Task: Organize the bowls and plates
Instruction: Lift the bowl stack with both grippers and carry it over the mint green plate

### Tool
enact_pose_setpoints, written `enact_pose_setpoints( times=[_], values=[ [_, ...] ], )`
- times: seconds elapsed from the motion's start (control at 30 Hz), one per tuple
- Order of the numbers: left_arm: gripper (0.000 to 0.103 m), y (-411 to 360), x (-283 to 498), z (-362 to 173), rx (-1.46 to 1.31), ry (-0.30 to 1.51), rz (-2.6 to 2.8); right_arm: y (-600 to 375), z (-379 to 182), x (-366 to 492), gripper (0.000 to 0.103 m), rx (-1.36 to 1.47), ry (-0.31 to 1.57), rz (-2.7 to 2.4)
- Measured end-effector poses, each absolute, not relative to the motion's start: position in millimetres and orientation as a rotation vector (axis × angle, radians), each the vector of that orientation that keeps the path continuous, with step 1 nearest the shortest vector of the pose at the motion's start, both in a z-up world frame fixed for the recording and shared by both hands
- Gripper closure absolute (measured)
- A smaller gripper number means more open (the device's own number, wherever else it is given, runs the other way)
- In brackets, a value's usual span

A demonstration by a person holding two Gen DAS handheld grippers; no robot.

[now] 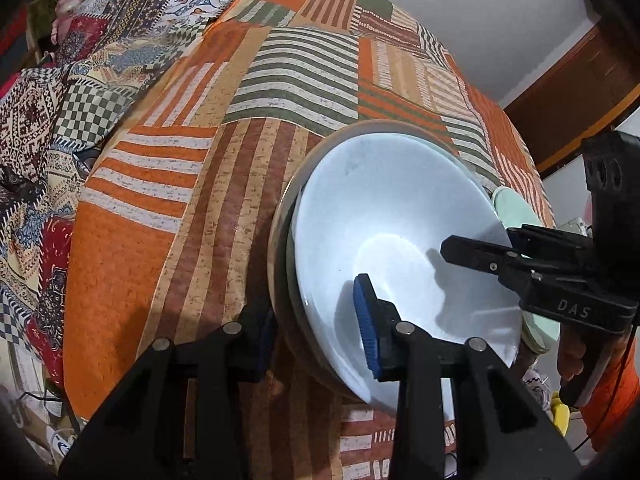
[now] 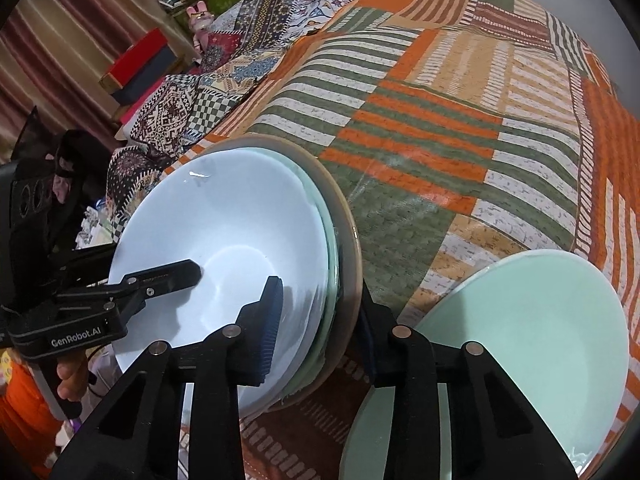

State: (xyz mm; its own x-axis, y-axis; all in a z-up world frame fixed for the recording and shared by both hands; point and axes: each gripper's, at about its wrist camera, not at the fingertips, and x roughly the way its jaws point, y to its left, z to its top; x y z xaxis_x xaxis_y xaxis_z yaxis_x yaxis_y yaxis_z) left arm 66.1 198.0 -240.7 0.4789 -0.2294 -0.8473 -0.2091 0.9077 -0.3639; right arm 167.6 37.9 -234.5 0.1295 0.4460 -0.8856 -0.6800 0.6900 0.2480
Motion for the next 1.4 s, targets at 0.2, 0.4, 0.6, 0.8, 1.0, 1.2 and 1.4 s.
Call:
enact_pose_setpoints(
  times=[0.2,0.4,0.6,0.8,1.0,1.2,1.4],
  values=[
    [0.067,199.7,66.6,-238.3,-0.46,1.084,-0.004,36.6,-232.1,168.4,0.077,-0.223,1.188,0.82],
    [0.067,200.3,65.8,-232.7,-0.453,1.078,0.0,36.0,-232.1,166.8,0.078,-0.214,1.2,0.821],
    [0.067,196.9,63.6,-226.3,-0.441,1.07,0.005,32.8,-227.2,164.5,0.078,-0.192,1.196,0.824],
    [0.067,188.7,63.3,-213.9,-0.417,1.05,-0.003,25.9,-219.1,162.9,0.078,-0.185,1.179,0.826],
    [0.067,176.9,64.2,-198.3,-0.394,1.029,-0.017,14.2,-206.1,162.8,0.078,-0.165,1.148,0.821],
    [0.067,160.3,68.0,-184.5,-0.366,1.013,-0.039,-0.6,-194.8,161.6,0.078,-0.152,1.121,0.806],
    [0.067,138.0,73.6,-176.6,-0.337,1.014,-0.072,-19.7,-186.3,163.2,0.078,-0.13,1.101,0.784]
  ],
)
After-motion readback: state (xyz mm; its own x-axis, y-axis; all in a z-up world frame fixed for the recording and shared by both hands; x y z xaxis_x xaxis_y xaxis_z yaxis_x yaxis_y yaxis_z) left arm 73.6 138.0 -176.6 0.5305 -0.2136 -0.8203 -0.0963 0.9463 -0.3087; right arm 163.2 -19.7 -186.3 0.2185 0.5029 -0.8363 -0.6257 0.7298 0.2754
